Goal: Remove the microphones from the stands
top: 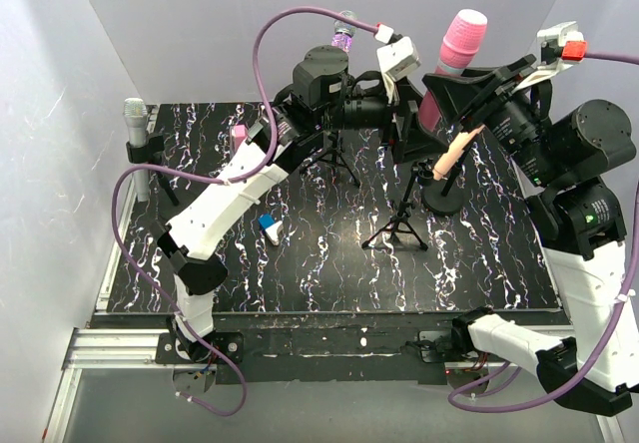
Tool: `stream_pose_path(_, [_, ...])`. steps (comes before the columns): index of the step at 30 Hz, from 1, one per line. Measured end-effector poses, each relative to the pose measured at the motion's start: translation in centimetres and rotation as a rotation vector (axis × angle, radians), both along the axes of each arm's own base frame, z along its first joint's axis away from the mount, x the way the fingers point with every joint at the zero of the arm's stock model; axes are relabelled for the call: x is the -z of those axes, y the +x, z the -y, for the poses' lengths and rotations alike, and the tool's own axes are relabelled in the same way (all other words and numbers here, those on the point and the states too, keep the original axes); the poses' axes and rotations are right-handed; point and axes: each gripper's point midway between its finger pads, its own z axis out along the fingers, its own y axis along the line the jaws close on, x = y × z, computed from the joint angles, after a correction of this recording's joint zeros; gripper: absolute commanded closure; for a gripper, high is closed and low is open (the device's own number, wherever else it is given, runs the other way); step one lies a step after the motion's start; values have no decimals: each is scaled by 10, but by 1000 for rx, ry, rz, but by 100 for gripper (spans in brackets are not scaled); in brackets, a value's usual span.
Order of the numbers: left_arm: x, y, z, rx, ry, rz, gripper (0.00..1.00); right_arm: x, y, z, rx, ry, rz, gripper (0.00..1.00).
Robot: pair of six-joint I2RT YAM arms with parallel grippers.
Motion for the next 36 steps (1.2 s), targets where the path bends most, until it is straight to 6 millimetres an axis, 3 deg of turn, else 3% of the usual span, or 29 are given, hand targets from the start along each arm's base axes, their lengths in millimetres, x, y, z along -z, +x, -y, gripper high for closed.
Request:
stream_pose_path(6, [-6, 4, 1, -20, -23, 11, 31, 3, -4, -4, -35, 7, -14, 99])
stream_pose_path(9, [-4, 8, 2, -38, -22, 12, 42, 4, -4, -6, -42, 3, -16, 99])
stream_pose_path(15, [1, 8, 3, -38, -11, 11, 86, 11, -1, -8, -47, -6, -27, 96])
stream_pose_path(17, [3, 8, 3, -41, -5, 7, 100, 13, 0, -8, -43, -19, -19, 73])
stream_pose_path(19, [5, 9, 3, -39, 1, 13, 100, 15, 0, -9, -50, -32, -12, 47])
stream_pose_path(21, [9, 10, 3, -46, 10, 16, 100, 19, -1, -10, -54, -54, -2, 29])
stream_pose_path(23, [14, 14, 2, -67, 23, 23, 100, 28, -6, -12, -76, -90, -8, 21])
stream_pose_path(26, [22, 21, -9, -116, 60, 48, 100, 42, -14, -4, -64, -152, -21, 18])
stream_pose_path(28, [25, 32, -26, -178, 87, 68, 100, 56, -31, -1, -88, -199, -41, 16])
stream_pose_path(30, [30, 51, -57, -265, 124, 92, 100, 72, -53, 6, -110, -249, -61, 15])
stream_pose_path(34, [50, 86, -157, -491, 256, 185, 100, 103, -86, 23, -114, -334, -84, 15])
stream_pose_path(36, [65, 85, -210, -585, 357, 238, 100, 114, -95, 31, -97, -366, -90, 12])
